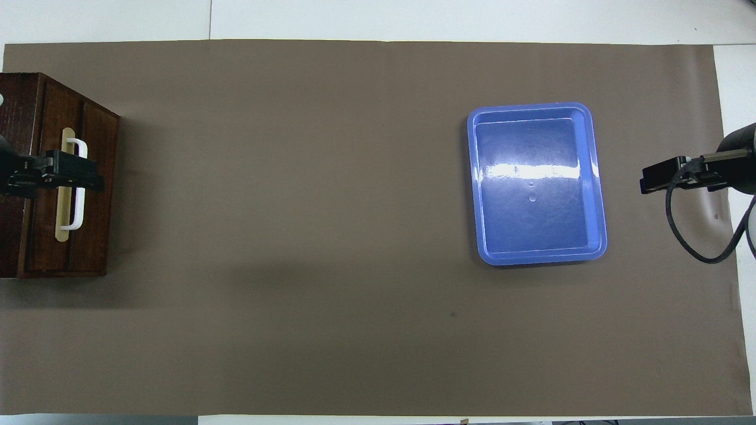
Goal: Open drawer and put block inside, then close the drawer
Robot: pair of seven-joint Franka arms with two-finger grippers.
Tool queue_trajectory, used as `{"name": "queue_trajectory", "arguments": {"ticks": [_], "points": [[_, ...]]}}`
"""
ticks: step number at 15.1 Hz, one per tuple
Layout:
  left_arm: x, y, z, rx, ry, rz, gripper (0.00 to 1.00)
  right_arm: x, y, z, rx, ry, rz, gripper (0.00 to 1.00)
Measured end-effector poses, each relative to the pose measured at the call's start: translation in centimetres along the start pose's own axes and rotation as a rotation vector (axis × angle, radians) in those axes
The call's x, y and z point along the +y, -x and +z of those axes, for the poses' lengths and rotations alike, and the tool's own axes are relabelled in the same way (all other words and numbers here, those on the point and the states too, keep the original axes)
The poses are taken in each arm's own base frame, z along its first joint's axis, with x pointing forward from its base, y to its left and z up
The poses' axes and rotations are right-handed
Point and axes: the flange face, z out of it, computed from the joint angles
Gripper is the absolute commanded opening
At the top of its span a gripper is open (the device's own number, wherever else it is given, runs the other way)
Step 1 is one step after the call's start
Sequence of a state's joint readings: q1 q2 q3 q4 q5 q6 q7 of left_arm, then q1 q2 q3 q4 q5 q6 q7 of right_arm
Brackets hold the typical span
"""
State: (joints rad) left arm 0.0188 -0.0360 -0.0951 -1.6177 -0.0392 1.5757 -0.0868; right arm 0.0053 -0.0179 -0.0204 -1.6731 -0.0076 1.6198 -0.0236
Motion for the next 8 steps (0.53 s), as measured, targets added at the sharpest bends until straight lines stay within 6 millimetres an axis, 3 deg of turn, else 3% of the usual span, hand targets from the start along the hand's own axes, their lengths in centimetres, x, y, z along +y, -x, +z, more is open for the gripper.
{"name": "queue_trajectory", "arguments": {"ticks": [8], "points": [[-0.77,-0.07,-0.04,0.001,-0.001,0.037,1.0,0.0,0.0,0.0,0.0,0.0,0.0,1.0]]}}
